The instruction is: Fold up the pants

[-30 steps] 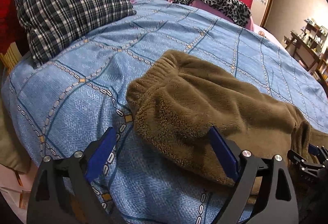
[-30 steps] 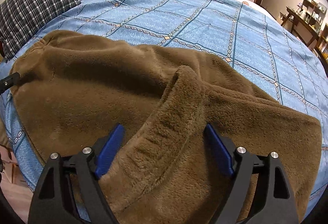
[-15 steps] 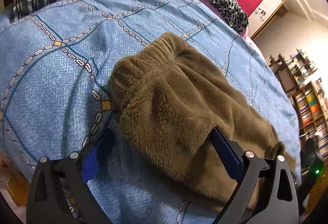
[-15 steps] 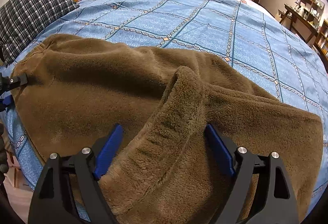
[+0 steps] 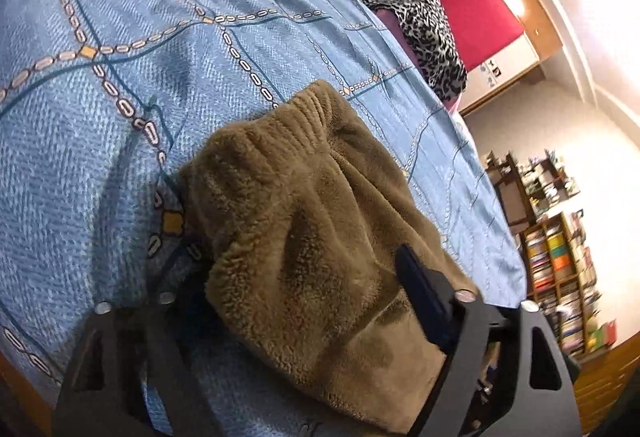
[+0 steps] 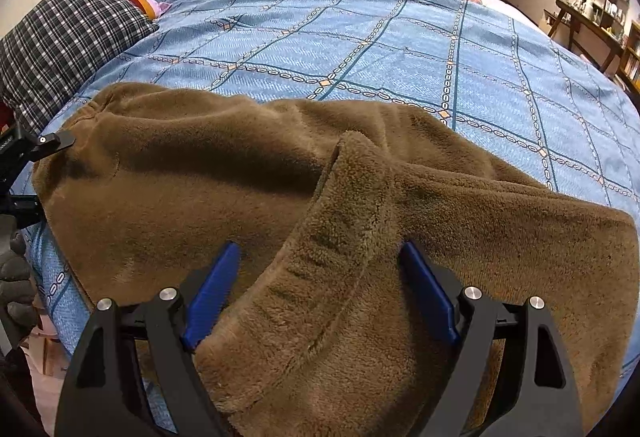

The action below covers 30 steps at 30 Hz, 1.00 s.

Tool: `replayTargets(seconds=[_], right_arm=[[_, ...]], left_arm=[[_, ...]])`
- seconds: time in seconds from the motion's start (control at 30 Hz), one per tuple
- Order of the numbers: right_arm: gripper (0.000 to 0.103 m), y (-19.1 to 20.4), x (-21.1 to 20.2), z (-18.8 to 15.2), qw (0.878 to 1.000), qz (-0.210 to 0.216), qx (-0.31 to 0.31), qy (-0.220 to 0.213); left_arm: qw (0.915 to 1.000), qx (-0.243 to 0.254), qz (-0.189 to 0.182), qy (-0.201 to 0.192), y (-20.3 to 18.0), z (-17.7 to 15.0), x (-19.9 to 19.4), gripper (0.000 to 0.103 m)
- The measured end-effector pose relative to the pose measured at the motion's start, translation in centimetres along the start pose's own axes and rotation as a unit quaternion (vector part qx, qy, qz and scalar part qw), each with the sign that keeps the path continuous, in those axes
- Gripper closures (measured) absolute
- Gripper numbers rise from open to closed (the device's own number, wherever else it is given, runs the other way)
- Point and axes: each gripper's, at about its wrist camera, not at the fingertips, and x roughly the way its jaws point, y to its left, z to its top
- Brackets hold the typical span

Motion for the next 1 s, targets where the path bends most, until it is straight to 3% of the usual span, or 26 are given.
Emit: replayTargets(seconds=[0.07, 0.17, 0.33, 0.7, 1.0], right_arm=[[0.018, 0.0, 0.0, 0.0, 1.000, 0.003, 0.003, -0.001], [0.018, -0.2, -0.2, 0.0, 1.000, 0.007, 0.007, -0.002], [0.018, -0.5, -0.6, -0.1, 1.000, 0.015, 0.011, -0.006], [0.018, -2.4, -4.4, -0.4, 0.998, 0.034, 0.042, -0.045], [0.018, -7.0, -7.2, -2.1, 0.993, 0.027, 0.094, -0.069]], left_arm=[[0.9998, -0.019, -0.011, 0.005, 0.3, 0.1, 0.2, 0.047], [0.9984, -0.045, -0.028, 0.019, 0.7, 0.1, 0.6, 0.061], [0.9979, -0.057, -0.028, 0.015, 0.5, 0.3, 0.3, 0.072], [0.9968, 0.064, -0.034, -0.033, -8.0, -0.2, -3.3, 0.075], [0.9789, 0.190, -0.055, -0.052, -18.2, -3.9, -5.6, 0.075]])
